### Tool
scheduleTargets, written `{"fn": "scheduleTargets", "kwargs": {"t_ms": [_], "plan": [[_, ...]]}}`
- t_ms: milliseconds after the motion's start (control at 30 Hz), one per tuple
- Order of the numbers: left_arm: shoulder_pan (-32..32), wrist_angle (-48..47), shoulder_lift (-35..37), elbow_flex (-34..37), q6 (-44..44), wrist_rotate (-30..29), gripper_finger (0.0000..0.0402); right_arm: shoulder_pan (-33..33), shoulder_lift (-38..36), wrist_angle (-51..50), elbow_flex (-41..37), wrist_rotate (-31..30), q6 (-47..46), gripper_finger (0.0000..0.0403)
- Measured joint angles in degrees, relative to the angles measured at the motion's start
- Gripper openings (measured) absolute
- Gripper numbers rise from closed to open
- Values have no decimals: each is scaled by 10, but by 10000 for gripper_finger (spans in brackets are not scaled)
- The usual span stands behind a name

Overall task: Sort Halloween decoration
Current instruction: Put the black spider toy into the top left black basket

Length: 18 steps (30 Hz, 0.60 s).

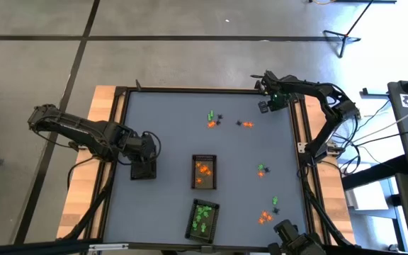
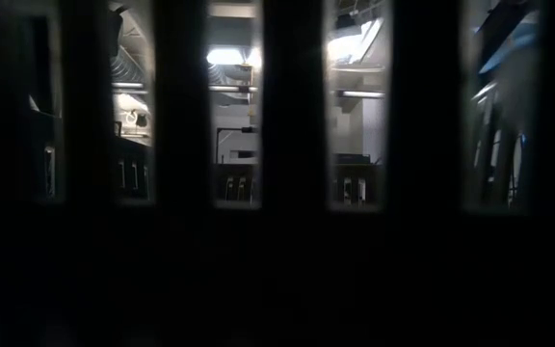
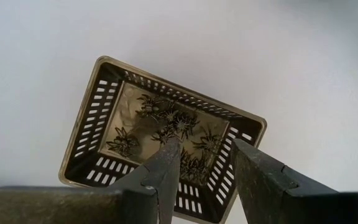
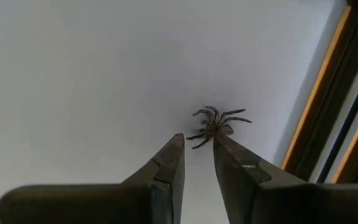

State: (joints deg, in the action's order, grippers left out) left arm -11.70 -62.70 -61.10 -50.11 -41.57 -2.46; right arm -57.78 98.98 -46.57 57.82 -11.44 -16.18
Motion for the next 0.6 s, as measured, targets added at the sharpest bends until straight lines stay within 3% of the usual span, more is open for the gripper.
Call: {"fn": "scheduleTargets", "kwargs": {"t_ms": [300, 600], "plan": [[0, 0, 0, 0, 0, 0, 135, 0, 7, -9, 5, 0, 1, 78], [0, 0, 0, 0, 0, 0, 135, 0, 7, -5, 5, -6, 42, 5]]}}
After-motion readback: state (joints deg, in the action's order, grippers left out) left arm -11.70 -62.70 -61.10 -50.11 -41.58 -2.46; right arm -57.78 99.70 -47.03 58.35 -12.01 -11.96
